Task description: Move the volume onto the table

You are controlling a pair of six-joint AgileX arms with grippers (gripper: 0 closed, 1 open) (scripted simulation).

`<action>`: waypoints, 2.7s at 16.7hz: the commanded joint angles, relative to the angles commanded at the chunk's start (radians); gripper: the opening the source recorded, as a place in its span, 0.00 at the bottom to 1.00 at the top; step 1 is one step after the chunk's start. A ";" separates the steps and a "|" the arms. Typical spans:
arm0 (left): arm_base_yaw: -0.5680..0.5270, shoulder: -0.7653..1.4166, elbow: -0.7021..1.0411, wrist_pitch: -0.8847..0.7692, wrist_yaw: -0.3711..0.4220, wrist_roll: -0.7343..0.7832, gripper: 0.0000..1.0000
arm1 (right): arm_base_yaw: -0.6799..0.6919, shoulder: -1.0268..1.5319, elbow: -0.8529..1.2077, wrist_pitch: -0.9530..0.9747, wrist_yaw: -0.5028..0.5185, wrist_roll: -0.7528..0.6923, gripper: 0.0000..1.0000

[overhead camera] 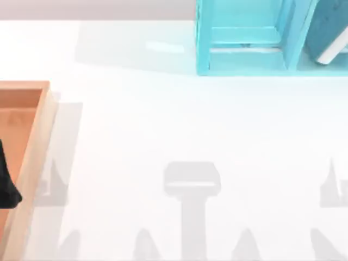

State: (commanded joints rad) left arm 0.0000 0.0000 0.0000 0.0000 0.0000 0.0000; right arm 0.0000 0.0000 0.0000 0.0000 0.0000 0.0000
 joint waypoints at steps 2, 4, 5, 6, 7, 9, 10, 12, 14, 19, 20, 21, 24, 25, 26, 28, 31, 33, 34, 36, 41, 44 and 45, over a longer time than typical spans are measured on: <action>0.000 0.000 0.000 0.000 0.000 0.000 1.00 | 0.000 0.000 0.000 0.000 0.000 0.000 1.00; 0.000 0.000 0.000 0.000 0.000 0.000 1.00 | -0.001 0.031 0.018 0.027 -0.004 0.009 1.00; 0.000 0.000 0.000 0.000 0.000 0.000 1.00 | -0.002 0.062 0.036 0.053 -0.008 0.018 1.00; 0.000 0.000 0.000 0.000 0.000 0.000 1.00 | -0.003 0.104 0.058 0.086 -0.013 0.029 1.00; 0.000 0.000 0.000 0.000 0.000 0.000 1.00 | -0.005 0.157 0.083 0.124 -0.018 0.041 1.00; 0.000 0.000 0.000 0.000 0.000 0.000 1.00 | -0.012 0.295 0.142 0.215 -0.030 0.071 1.00; 0.000 0.000 0.000 0.000 0.000 0.000 1.00 | -0.016 0.379 0.175 0.266 -0.036 0.088 1.00; 0.000 0.000 0.000 0.000 0.000 0.000 1.00 | -0.025 0.574 0.246 0.376 -0.049 0.125 1.00; 0.000 0.000 0.000 0.000 0.000 0.000 1.00 | -0.036 0.794 0.320 0.493 -0.062 0.164 1.00; 0.000 0.000 0.000 0.000 0.000 0.000 1.00 | -0.064 1.377 0.510 0.790 -0.095 0.264 1.00; 0.000 0.000 0.000 0.000 0.000 0.000 1.00 | -0.070 1.487 0.546 0.846 -0.101 0.283 1.00; 0.000 0.000 0.000 0.000 0.000 0.000 1.00 | -0.075 1.592 0.581 0.901 -0.107 0.300 1.00; 0.000 0.000 0.000 0.000 0.000 0.000 1.00 | -0.088 1.857 0.676 1.046 -0.122 0.345 1.00; 0.000 0.000 0.000 0.000 0.000 0.000 1.00 | -0.091 1.925 0.703 1.086 -0.126 0.357 1.00; 0.000 0.000 0.000 0.000 0.000 0.000 1.00 | -0.094 1.983 0.727 1.122 -0.130 0.368 1.00; 0.000 0.000 0.000 0.000 0.000 0.000 1.00 | -0.099 2.066 0.765 1.178 -0.135 0.383 1.00; 0.000 0.000 0.000 0.000 0.000 0.000 1.00 | -0.101 2.111 0.787 1.210 -0.138 0.392 1.00; 0.000 0.000 0.000 0.000 0.000 0.000 1.00 | -0.101 2.111 0.787 1.210 -0.138 0.392 1.00; 0.000 0.000 0.000 0.000 0.000 0.000 1.00 | -0.101 2.111 0.787 1.210 -0.138 0.392 1.00; 0.000 0.000 0.000 0.000 0.000 0.000 1.00 | -0.096 2.110 0.785 1.207 -0.137 0.391 1.00; 0.000 0.000 0.000 0.000 0.000 0.000 1.00 | -0.089 2.201 0.944 1.143 -0.125 0.393 1.00; 0.000 0.000 0.000 0.000 0.000 0.000 1.00 | -0.081 2.285 1.100 1.073 -0.115 0.394 1.00; 0.000 0.000 0.000 0.000 0.000 0.000 1.00 | -0.078 2.310 1.148 1.050 -0.112 0.394 1.00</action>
State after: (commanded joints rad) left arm 0.0000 0.0000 0.0000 0.0000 0.0000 0.0000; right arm -0.0775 2.3099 1.1480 1.0502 -0.1121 0.3940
